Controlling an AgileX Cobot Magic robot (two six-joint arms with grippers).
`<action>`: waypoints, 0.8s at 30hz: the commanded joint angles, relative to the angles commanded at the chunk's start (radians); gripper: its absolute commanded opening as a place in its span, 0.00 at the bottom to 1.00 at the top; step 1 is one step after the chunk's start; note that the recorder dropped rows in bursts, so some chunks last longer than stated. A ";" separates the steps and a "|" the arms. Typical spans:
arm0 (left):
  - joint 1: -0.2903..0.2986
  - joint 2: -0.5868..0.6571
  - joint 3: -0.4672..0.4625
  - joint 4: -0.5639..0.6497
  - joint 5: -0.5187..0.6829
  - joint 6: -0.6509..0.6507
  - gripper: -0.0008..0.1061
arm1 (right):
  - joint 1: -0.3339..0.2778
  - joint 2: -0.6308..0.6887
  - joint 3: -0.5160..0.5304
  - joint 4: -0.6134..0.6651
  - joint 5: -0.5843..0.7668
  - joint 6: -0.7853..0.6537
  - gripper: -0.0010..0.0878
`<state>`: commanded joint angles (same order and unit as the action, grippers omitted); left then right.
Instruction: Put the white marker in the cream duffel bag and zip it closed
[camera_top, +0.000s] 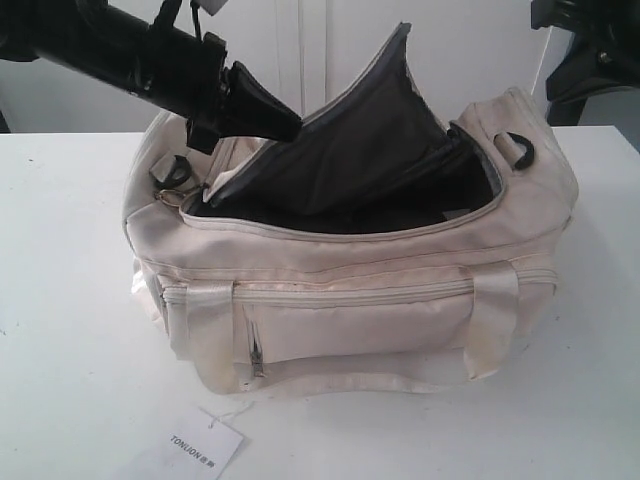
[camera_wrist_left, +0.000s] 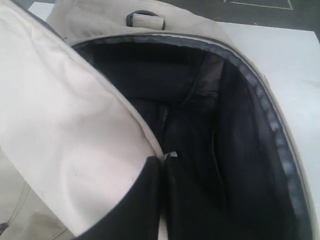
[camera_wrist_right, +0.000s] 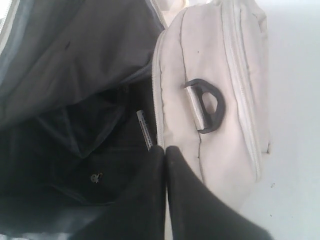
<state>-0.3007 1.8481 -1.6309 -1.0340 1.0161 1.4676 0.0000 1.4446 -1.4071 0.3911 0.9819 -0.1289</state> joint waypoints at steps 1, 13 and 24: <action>0.000 -0.002 0.000 0.016 0.011 0.015 0.01 | 0.000 0.000 0.000 0.000 0.000 0.000 0.01; 0.000 -0.063 0.000 0.203 0.101 0.371 0.01 | 0.000 0.000 0.000 0.000 -0.002 0.000 0.01; 0.000 -0.063 0.000 0.381 0.027 0.502 0.13 | 0.000 0.000 0.000 0.000 -0.002 0.000 0.01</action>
<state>-0.3007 1.7854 -1.6309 -0.6528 1.0431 1.9696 0.0000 1.4446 -1.4071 0.3911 0.9800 -0.1289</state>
